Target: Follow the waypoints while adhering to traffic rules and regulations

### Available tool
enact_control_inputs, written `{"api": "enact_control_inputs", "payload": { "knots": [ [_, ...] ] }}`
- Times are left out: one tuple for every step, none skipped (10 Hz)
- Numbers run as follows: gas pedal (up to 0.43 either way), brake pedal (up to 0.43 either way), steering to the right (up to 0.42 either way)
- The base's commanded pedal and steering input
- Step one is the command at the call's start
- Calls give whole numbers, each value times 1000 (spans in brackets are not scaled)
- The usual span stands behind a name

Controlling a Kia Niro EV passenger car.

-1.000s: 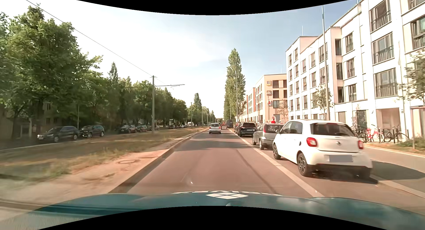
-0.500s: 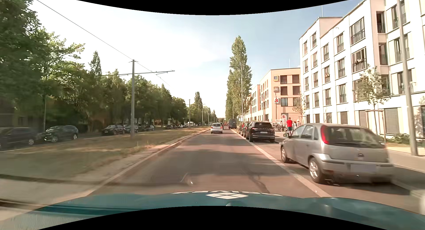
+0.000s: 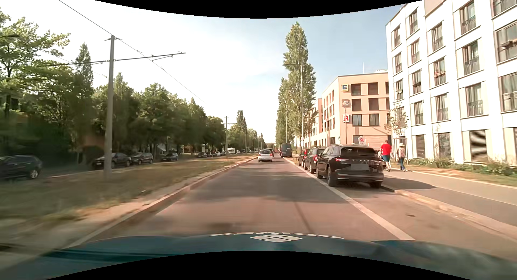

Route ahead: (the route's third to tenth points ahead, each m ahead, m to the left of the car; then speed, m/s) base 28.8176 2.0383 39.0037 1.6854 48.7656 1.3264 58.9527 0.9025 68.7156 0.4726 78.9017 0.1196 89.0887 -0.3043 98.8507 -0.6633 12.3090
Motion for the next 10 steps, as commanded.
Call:
{"api": "enact_control_inputs", "payload": {
  "knots": [
    [169,0,-6],
    [169,0,-6],
    [177,0,-6],
    [177,0,-5],
    [177,0,-5],
    [177,0,-4],
    [177,0,-4],
    [177,0,-3],
    [177,0,-2],
    [177,0,-1]
  ]
}}
